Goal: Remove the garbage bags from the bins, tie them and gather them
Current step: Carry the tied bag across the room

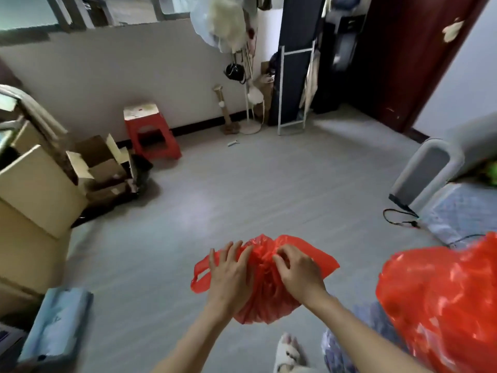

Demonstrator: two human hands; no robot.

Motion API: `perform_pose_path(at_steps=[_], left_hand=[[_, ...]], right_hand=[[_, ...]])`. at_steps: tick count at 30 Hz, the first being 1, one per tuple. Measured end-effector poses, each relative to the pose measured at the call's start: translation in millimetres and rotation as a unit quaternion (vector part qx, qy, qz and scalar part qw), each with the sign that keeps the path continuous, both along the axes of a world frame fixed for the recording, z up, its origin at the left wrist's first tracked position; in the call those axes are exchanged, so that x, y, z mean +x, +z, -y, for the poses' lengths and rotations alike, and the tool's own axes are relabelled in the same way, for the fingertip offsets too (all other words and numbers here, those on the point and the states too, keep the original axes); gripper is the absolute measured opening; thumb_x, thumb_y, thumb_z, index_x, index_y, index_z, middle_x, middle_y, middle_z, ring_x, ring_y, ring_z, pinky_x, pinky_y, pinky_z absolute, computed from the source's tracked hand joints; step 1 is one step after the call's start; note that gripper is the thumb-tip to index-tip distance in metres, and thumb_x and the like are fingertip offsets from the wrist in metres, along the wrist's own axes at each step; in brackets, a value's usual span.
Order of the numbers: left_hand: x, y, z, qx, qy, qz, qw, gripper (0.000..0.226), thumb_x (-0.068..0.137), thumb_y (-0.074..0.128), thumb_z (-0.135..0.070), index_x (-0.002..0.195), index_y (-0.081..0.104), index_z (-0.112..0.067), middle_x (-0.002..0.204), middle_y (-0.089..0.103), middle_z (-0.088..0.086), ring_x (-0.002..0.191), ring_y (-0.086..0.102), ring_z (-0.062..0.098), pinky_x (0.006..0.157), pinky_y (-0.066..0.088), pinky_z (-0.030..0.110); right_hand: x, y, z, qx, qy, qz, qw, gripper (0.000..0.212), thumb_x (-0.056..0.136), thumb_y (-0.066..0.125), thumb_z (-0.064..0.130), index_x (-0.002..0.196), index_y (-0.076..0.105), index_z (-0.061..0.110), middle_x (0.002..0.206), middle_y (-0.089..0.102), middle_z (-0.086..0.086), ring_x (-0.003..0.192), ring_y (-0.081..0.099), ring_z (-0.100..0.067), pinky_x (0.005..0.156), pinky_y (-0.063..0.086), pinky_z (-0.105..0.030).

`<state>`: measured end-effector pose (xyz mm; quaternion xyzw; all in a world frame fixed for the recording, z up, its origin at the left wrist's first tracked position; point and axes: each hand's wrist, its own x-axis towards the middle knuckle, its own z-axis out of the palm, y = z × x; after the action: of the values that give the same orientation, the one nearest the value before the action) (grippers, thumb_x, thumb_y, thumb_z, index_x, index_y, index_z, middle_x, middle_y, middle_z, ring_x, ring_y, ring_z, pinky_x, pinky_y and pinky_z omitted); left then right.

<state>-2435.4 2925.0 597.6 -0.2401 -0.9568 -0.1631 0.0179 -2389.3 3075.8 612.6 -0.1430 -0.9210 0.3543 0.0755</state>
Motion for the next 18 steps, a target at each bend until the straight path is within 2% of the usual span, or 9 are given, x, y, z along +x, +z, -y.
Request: perform_pose_path(at_steps=[3,7,11,14,18], left_hand=[[-97,-8,-68,-0.02,-0.007,0.009,1.0,0.044,0.08,0.052,-0.027,0.124,0.055,-0.018,0.132,0.055,0.012,0.126,0.047,0.032,0.107,0.025,0.06],[-219,-8,-159,-0.053,-0.033,0.03,0.998,0.049,0.089,0.04,-0.034,0.137,0.035,-0.028,0.148,0.034,0.001,0.14,0.022,0.018,0.115,0.005,0.048],[-319,12,-233,-0.078,-0.049,0.017,0.996,0.048,0.089,0.04,-0.034,0.137,0.035,-0.029,0.147,0.035,-0.002,0.139,0.022,0.013,0.115,0.006,0.044],[-393,18,-294,-0.06,-0.066,0.016,0.996,0.049,0.088,0.04,-0.035,0.137,0.036,-0.029,0.146,0.037,-0.003,0.138,0.025,0.014,0.115,0.008,0.041],[-510,4,-392,-0.052,-0.102,0.011,0.993,0.045,0.087,0.041,-0.035,0.132,0.041,-0.033,0.139,0.043,-0.007,0.132,0.033,0.015,0.11,0.02,0.038]], right_hand=[[-96,-16,-65,-0.008,-0.02,0.005,1.0,0.012,0.088,0.052,0.029,0.09,0.059,0.019,0.096,0.067,-0.004,0.091,0.062,-0.027,0.074,0.044,-0.033],[-212,-28,-157,-0.036,-0.047,0.016,0.998,0.013,0.087,0.052,0.03,0.087,0.058,0.019,0.095,0.068,-0.003,0.093,0.062,-0.029,0.074,0.045,-0.034],[-301,-20,-235,-0.049,-0.076,0.016,0.996,0.012,0.087,0.053,0.029,0.087,0.059,0.018,0.097,0.069,-0.003,0.093,0.062,-0.028,0.074,0.045,-0.033],[-371,-16,-297,-0.062,-0.095,0.018,0.993,0.011,0.087,0.054,0.027,0.086,0.059,0.017,0.096,0.069,-0.003,0.094,0.062,-0.029,0.075,0.045,-0.034],[-483,-30,-398,-0.078,-0.132,0.014,0.988,0.008,0.085,0.057,0.023,0.082,0.06,0.016,0.092,0.07,-0.005,0.091,0.062,-0.028,0.076,0.046,-0.034]])
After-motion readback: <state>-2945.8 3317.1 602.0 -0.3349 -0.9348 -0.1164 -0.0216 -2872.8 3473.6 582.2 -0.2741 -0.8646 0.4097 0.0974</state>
